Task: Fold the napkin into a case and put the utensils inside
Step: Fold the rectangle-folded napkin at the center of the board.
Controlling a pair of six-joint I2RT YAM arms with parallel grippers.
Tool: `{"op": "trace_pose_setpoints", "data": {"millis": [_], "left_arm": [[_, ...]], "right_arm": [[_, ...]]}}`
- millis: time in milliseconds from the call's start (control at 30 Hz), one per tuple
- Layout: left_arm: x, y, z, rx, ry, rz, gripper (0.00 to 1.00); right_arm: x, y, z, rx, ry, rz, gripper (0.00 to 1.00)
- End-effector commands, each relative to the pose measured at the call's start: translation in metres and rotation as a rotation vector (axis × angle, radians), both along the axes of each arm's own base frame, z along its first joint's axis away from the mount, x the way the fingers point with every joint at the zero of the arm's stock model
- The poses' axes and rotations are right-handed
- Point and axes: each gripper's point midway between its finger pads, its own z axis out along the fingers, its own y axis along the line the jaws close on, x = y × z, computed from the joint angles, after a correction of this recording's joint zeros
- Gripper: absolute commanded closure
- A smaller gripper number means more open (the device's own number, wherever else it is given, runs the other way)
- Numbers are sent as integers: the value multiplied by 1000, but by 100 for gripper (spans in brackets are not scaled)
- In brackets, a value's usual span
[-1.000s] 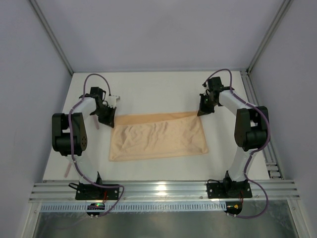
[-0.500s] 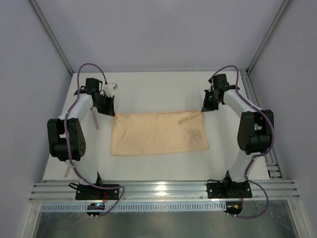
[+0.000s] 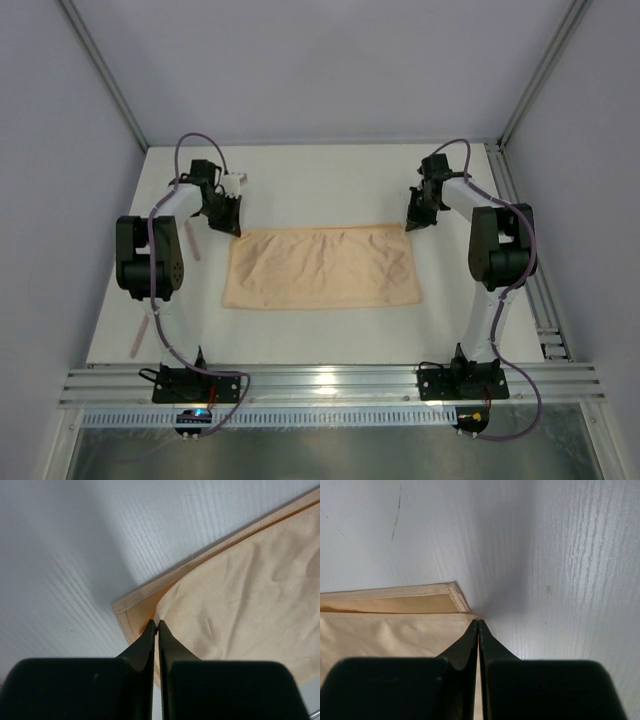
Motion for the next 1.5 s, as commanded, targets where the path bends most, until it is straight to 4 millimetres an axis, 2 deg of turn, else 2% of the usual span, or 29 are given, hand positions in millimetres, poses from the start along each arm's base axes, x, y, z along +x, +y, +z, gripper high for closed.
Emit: {"op": "trace_pose_setpoints", "data": {"millis": [0, 233, 433, 600, 700, 800, 1133, 1467], "left_arm": [[17, -1, 7, 9, -60, 8, 100], [23, 0, 8, 16, -73, 11, 100], [26, 1, 15, 27, -95, 13, 100], [24, 2, 24, 25, -104, 23, 100], [20, 0, 35, 15, -116, 18, 100], [14, 3, 38, 31, -121, 12, 100], [9, 9, 14, 65, -68, 26, 100], [14, 11, 4, 79, -53, 20, 100]], "right_arm": [[16, -7, 13, -28, -52, -30, 97], [26, -4, 24, -15, -85, -29, 97], [38, -1, 42, 5, -131, -27, 97], [44, 7, 47, 43, -141, -17, 97], [46, 11, 43, 56, -132, -9, 97], [50, 11, 40, 57, -130, -10, 97], [61, 12, 11, 47, -71, -6, 97], [62, 11, 6, 46, -66, -19, 97]]}}
